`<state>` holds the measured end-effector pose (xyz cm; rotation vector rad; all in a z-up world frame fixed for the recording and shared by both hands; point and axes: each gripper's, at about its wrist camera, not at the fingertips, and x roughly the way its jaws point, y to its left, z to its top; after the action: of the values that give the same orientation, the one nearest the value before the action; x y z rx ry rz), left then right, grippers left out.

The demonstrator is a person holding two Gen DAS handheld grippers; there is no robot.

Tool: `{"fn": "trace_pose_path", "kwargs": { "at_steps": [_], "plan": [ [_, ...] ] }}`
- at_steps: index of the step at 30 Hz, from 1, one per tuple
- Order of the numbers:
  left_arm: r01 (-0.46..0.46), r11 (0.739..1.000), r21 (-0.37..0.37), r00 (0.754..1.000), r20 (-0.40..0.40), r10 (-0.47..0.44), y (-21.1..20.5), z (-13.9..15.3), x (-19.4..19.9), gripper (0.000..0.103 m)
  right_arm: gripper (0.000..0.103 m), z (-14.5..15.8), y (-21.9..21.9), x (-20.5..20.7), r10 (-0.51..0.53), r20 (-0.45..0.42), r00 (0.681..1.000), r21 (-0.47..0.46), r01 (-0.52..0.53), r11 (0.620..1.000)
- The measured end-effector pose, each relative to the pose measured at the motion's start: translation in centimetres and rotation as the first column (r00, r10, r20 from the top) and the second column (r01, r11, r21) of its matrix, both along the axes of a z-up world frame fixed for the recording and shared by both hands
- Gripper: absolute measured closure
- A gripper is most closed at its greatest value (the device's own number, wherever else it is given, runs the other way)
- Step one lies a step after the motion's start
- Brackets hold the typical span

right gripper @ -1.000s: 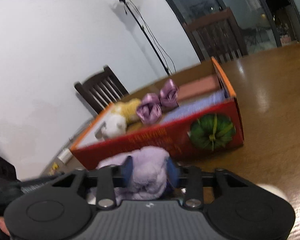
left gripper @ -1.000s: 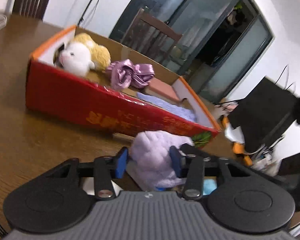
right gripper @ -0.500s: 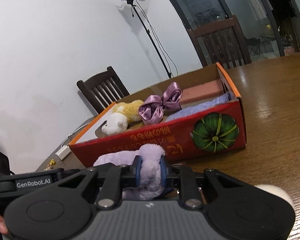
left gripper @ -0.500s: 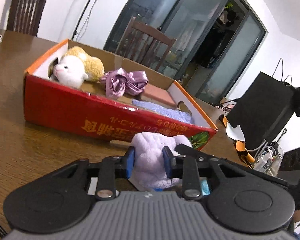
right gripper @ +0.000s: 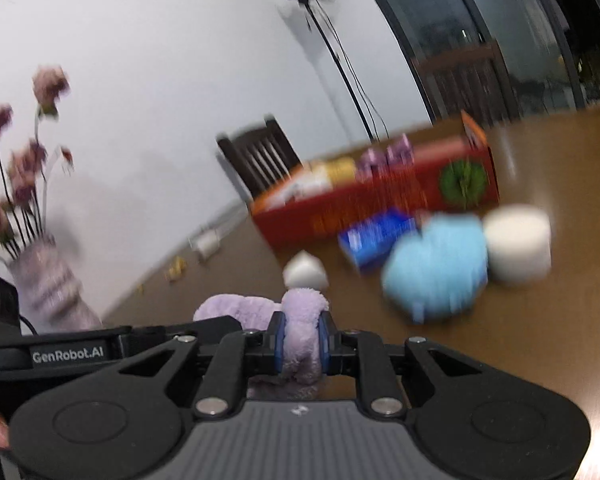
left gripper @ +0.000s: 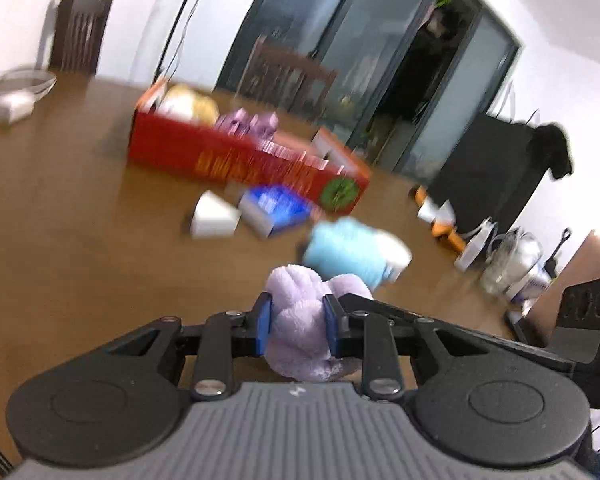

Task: Organize soft objects
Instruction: 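Carry the lavender pouch into the box, open the left tool, pull back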

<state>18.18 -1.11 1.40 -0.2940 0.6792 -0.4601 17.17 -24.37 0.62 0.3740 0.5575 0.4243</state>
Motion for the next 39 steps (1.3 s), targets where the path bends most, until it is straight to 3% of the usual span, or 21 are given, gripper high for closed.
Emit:
{"fn": "trace_pose_path", "kwargs": {
  "at_steps": [3,8,12,18,21,25,28,30,32,35,39],
  "plan": [
    [-0.002,1.000,0.002,1.000,0.013,0.002,0.3,0.1,-0.6,0.076,0.087,-0.8,0.1,-0.6,0.001,-0.027,1.000,0.010,-0.001,1.000],
    [0.002,1.000,-0.016,0.999,0.047,-0.001,0.5,0.8,-0.4,0.075,0.087,0.5,0.3,-0.9,0.006,0.015,1.000,-0.017,-0.005,1.000],
    [0.017,0.999,-0.033,0.995,0.096,-0.014,0.8,2.5,1.9,0.075,0.087,2.3,0.1,1.1,0.018,0.046,0.999,-0.028,-0.017,0.999],
    [0.009,1.000,-0.001,0.972,0.233,-0.008,2.0,7.6,10.8,0.075,0.086,7.8,1.2,10.0,0.076,0.160,0.984,-0.062,-0.067,0.996],
    [-0.007,1.000,0.024,0.977,0.211,0.002,2.7,8.7,17.5,0.075,0.087,9.1,2.1,17.0,0.082,0.132,0.988,-0.035,-0.078,0.996],
    [-0.025,0.993,0.117,0.993,0.119,0.012,2.6,7.0,25.2,0.074,0.087,7.5,3.5,25.8,0.044,0.008,0.999,-0.015,-0.044,0.999],
    [-0.046,0.977,0.208,0.995,0.101,0.025,2.2,4.8,27.9,0.066,0.087,5.2,5.0,29.9,0.017,-0.061,0.998,-0.047,-0.020,0.999],
    [-0.037,0.969,0.244,0.994,0.106,0.011,2.5,3.9,28.2,0.060,0.086,3.3,5.6,31.1,0.025,-0.119,0.993,-0.056,-0.032,0.998],
    [-0.033,0.976,0.217,0.993,0.120,0.007,3.9,3.7,27.7,0.051,0.086,1.7,6.4,31.5,0.044,-0.156,0.987,-0.072,-0.056,0.996],
    [-0.063,0.976,0.208,0.989,0.143,0.033,5.0,4.2,27.2,0.047,0.084,0.2,7.2,31.6,0.063,-0.190,0.980,-0.075,-0.078,0.994],
    [-0.089,0.971,0.221,0.985,0.167,0.052,5.2,5.4,26.6,0.040,0.067,0.0,7.3,31.1,0.044,-0.198,0.979,-0.112,-0.067,0.991]
  ]
}}
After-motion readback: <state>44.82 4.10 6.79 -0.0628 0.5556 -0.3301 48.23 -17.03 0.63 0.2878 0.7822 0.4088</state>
